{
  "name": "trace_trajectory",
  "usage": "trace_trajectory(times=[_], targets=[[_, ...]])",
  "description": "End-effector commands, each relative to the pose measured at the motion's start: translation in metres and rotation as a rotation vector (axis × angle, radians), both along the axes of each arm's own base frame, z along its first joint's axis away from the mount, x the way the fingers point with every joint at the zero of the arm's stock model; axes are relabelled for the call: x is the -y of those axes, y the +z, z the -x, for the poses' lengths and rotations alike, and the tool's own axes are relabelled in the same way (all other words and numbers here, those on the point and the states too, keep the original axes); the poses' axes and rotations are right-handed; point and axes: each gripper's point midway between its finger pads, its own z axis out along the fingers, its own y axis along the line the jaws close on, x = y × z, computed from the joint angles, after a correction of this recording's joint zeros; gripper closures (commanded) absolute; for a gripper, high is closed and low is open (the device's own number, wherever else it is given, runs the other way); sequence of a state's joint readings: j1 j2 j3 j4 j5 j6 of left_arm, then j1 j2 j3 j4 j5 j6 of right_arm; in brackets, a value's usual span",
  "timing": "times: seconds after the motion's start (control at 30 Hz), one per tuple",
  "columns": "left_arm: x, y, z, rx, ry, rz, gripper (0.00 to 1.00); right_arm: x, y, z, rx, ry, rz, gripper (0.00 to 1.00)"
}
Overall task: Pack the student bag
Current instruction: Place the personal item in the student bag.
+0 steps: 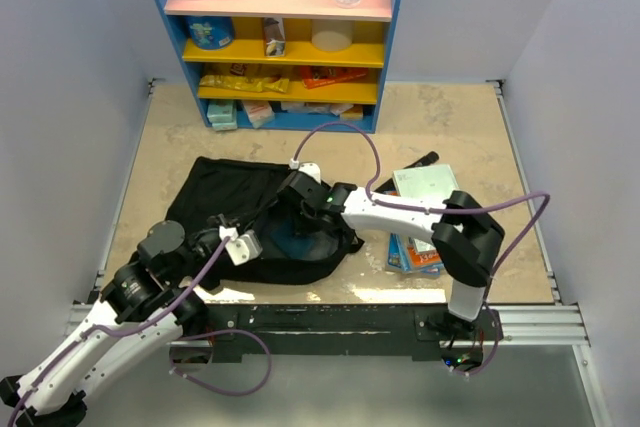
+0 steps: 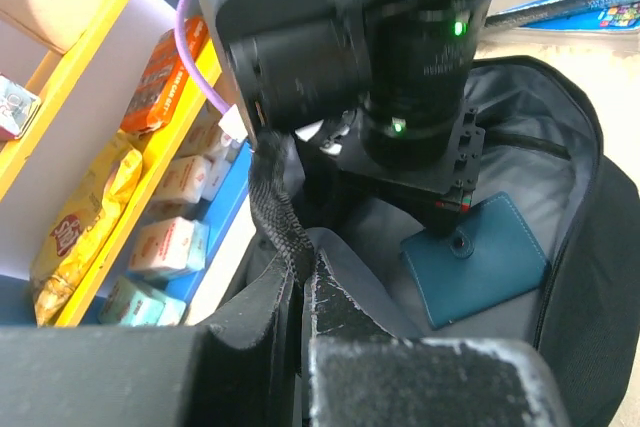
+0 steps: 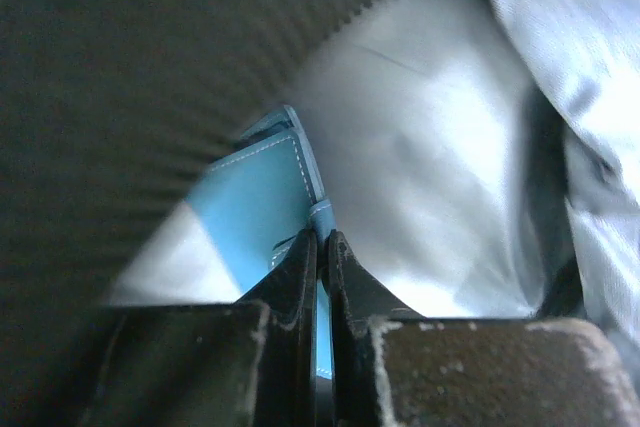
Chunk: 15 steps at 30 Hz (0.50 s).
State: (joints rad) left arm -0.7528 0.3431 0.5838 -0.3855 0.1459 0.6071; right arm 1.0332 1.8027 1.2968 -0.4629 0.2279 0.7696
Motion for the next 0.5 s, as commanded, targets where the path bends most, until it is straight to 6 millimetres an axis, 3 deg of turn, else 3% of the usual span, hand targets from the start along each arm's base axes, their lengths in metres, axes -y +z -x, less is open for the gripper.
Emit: trace_trajectory(times=[0.0, 0.13, 0.23, 0.33, 0.4, 0.47], targets=[[0.005, 0.055, 0.004, 0.139, -0.044, 0.108, 1.00, 0.015, 0.003, -0.022, 0.077, -0.155, 0.099, 1.00], [0.007, 0.054, 0.003, 0.136, -0.045, 0.112, 1.00, 0.008, -0.010, -0.023, 0.049, -0.186, 0.094, 1.00], [0.012, 0.051, 0.002, 0.129, -0.061, 0.107, 1.00, -0.016, -0.008, -0.022, 0.036, -0.158, -0.030, 1.00], [0.015, 0.045, -0.001, 0.127, -0.062, 0.103, 1.00, -0.044, 0.005, -0.021, 0.045, -0.100, -0.200, 1.00], [0.015, 0.042, -0.003, 0.125, -0.056, 0.099, 1.00, -0.057, 0.008, -0.017, 0.046, -0.076, -0.321, 1.00], [0.014, 0.040, -0.004, 0.116, -0.047, 0.092, 1.00, -0.061, 0.024, -0.015, 0.062, -0.081, -0.422, 1.00]])
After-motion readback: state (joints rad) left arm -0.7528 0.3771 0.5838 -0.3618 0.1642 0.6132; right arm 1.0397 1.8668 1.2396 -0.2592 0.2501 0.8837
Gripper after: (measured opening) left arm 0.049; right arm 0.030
